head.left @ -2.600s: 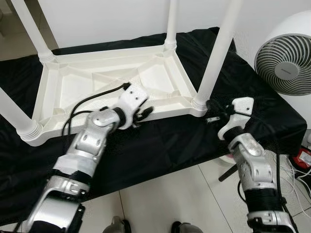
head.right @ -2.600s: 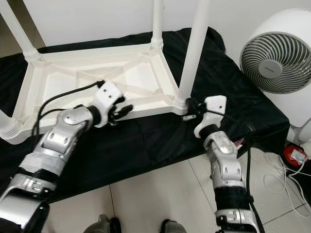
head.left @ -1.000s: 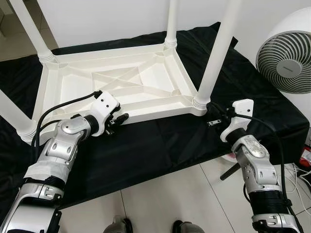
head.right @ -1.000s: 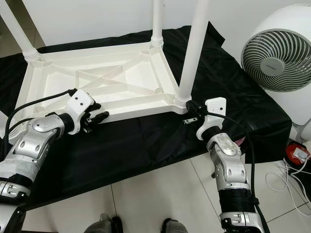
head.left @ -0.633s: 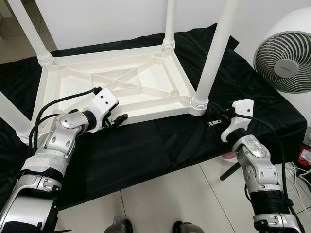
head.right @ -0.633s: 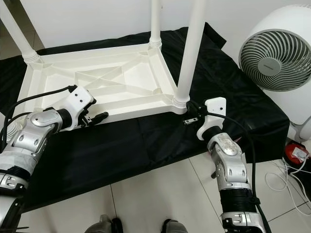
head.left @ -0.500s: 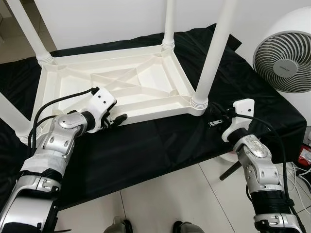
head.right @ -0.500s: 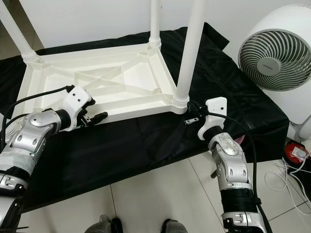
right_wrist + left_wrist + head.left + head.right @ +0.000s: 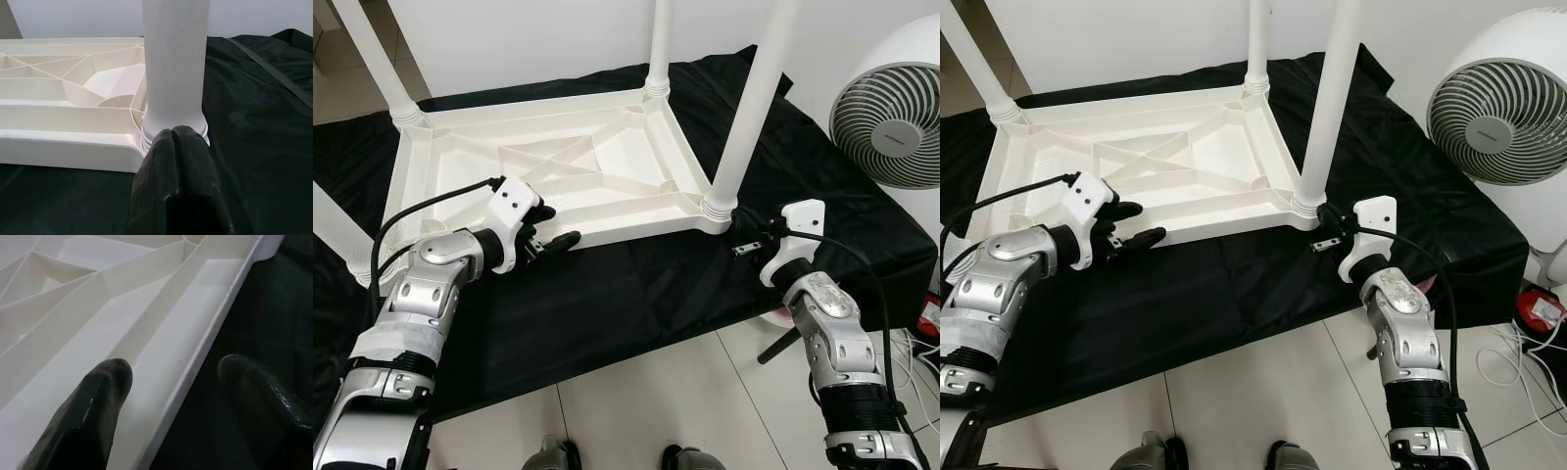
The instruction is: Building children table
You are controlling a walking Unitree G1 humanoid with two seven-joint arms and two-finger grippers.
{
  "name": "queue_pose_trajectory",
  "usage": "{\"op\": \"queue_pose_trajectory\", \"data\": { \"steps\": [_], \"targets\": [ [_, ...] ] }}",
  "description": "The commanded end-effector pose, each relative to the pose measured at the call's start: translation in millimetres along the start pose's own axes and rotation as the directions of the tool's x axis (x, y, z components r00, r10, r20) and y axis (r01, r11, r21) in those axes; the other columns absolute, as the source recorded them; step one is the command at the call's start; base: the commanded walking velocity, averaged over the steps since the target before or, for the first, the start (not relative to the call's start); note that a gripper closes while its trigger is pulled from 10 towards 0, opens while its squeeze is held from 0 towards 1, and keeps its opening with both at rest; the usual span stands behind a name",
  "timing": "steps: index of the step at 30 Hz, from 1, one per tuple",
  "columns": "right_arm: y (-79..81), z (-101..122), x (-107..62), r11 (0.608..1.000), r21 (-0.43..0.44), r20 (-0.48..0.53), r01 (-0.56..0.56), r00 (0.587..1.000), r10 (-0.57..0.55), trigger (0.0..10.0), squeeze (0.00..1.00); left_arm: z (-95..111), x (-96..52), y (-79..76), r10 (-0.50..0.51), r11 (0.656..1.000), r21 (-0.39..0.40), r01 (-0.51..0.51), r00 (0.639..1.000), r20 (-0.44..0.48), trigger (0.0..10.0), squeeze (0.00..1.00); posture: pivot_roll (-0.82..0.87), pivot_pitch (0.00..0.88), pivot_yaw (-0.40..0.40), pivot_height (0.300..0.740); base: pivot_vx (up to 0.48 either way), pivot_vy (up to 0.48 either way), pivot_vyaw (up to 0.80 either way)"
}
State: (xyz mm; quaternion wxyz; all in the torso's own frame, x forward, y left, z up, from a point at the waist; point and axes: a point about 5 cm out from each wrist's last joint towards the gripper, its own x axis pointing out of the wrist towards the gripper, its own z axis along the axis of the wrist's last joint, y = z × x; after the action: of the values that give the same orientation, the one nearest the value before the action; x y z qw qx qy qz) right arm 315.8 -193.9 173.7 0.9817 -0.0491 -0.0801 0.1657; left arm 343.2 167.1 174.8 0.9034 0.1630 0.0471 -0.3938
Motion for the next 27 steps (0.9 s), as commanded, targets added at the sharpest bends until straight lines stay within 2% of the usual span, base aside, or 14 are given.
{"op": "queue_pose_trajectory", "data": {
  "steps": [1, 10, 13, 18, 21, 23, 24, 25, 26, 27],
  "targets": [
    [0.0, 1.4, 0.6, 1.0, -0.01, -0.001, -0.005, 1.0, 0.005, 10.0, 0.0, -11.7, 0.1, -2.5, 0.026, 1.0, 0.006, -0.026, 0.998, -0.057, 10.0, 0.0, -0.1, 0.133, 0.061, 0.74, 0.0, 0.0, 0.0],
    [-1.6, 4.8, 0.1, 1.0, -0.015, 0.008, 0.002, 1.0, -0.002, 10.0, 0.0, -21.0, 6.0, -4.3, 0.058, 0.998, 0.003, -0.058, 0.989, -0.134, 10.0, 0.0, -0.1, 0.13, 0.063, 0.74, 0.0, 0.0, 0.0],
    [-0.9, 9.5, 1.2, 1.0, -0.014, 0.023, 0.002, 1.0, -0.001, 10.0, 0.0, -26.0, 12.3, 0.7, 0.125, 0.991, -0.02, -0.131, 0.973, -0.193, 10.0, 0.0, -0.1, 0.125, 0.063, 0.74, 0.0, 0.0, 0.0],
    [0.1, 11.4, 1.6, 1.0, -0.013, 0.031, 0.001, 1.0, -0.001, 10.0, 0.0, -28.4, 14.2, 3.1, 0.157, 0.984, -0.049, -0.171, 0.964, -0.215, 10.0, 0.0, -0.1, 0.117, 0.062, 0.74, 0.0, 0.0, 0.0],
    [2.0, 12.1, 2.0, 1.0, -0.01, 0.037, 0.001, 0.999, 0.0, 10.0, 0.0, -35.8, 15.9, 7.1, 0.226, 0.967, -0.054, -0.25, 0.935, -0.273, 10.0, 0.0, -0.1, 0.113, 0.062, 0.74, 0.0, 0.0, 0.0],
    [2.2, 12.2, 2.1, 1.0, -0.01, 0.038, 0.0, 0.999, 0.0, 10.0, 0.0, -37.1, 16.2, 7.3, 0.24, 0.962, -0.062, -0.267, 0.929, -0.281, 9.7, 0.0, -0.1, 0.113, 0.062, 0.74, 0.0, 0.0, 0.0],
    [2.0, 12.2, 2.2, 1.0, -0.011, 0.037, 0.0, 0.999, 0.0, 10.0, 0.0, -37.1, 16.9, 7.6, 0.269, 0.952, -0.068, -0.299, 0.921, -0.282, 3.3, 0.0, -0.1, 0.112, 0.06, 0.74, 0.0, 0.0, 0.0],
    [1.8, 12.2, 2.2, 1.0, -0.011, 0.037, 0.001, 0.999, 0.0, 10.0, 0.0, -36.8, 17.2, 7.5, 0.279, 0.949, -0.068, -0.309, 0.919, -0.28, 3.3, 0.0, -0.1, 0.112, 0.06, 0.74, 0.0, 0.0, 0.0],
    [1.3, 12.1, 2.3, 1.0, -0.012, 0.036, 0.002, 0.999, -0.001, 10.0, 0.0, -35.1, 17.7, 7.3, 0.298, 0.942, -0.07, -0.327, 0.916, -0.27, 0.0, 0.0, -0.1, 0.113, 0.058, 0.74, 0.0, 0.0, 0.0],
    [1.3, 12.1, 2.3, 1.0, -0.012, 0.036, 0.002, 0.999, -0.001, 10.0, 0.0, -35.1, 17.7, 7.3, 0.298, 0.942, -0.07, -0.327, 0.916, -0.27, 0.0, 0.0, -0.1, 0.113, 0.058, 0.74, 0.0, 0.0, 0.0]
  ]
}}
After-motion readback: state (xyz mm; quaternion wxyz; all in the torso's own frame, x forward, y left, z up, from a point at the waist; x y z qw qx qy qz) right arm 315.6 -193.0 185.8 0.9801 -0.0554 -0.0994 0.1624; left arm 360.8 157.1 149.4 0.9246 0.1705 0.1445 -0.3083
